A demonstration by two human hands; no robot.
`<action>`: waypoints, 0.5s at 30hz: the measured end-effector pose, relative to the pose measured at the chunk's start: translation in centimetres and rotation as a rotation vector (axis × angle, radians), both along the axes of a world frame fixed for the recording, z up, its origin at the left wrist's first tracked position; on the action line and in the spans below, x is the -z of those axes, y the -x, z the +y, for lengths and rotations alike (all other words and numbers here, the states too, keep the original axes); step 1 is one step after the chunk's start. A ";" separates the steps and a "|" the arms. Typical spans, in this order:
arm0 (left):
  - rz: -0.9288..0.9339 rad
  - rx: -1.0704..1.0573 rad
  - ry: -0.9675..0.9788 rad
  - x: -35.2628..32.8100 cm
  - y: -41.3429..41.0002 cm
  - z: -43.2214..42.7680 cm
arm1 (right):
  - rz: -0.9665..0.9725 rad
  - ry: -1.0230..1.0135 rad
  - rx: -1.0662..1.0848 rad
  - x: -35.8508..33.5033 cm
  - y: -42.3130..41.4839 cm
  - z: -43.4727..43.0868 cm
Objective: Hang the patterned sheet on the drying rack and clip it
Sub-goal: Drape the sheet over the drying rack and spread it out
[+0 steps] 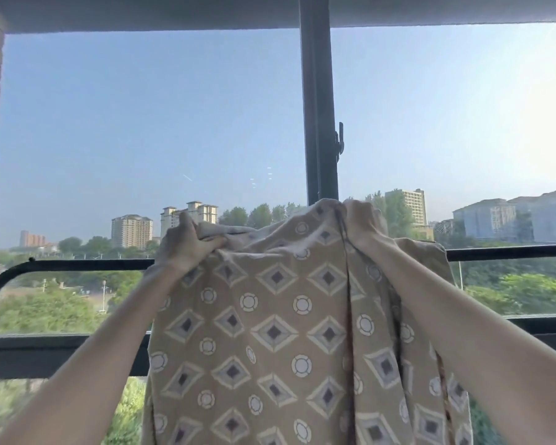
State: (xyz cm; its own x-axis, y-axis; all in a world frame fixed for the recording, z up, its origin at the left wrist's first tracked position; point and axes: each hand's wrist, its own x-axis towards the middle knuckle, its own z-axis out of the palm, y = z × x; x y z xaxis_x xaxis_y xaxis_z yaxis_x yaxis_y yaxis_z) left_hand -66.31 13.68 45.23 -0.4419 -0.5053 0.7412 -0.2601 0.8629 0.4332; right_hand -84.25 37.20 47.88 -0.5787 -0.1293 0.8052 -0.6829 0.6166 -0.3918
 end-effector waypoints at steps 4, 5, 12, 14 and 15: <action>0.059 0.013 0.183 0.9 -0.3 -0.3 | 0.008 -0.127 -0.071 0.1 -0.1 -0.4; 0.014 0.024 0.234 0.9 -0.4 -0.4 | -0.013 -0.179 -0.071 0.1 -0.1 -0.3; -0.339 -0.202 0.254 0.3 -0.7 -0.2 | -0.167 -0.374 -0.121 0.0 -0.3 -0.3; -0.392 -0.248 0.356 0.3 -0.8 1.3 | -0.248 -0.413 -0.156 0.0 -0.3 -0.4; -0.391 -0.189 0.370 0.6 -0.9 2.4 | -0.275 -0.429 -0.167 0.0 -0.4 -0.4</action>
State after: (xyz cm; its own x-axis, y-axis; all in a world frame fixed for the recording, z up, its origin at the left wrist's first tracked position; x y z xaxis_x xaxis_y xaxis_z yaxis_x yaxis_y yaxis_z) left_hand -65.43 16.11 44.66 -0.6458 -0.3401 0.6836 -0.5051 0.8617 -0.0484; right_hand -83.81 36.81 47.88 -0.7043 -0.5223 0.4808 -0.6931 0.6523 -0.3067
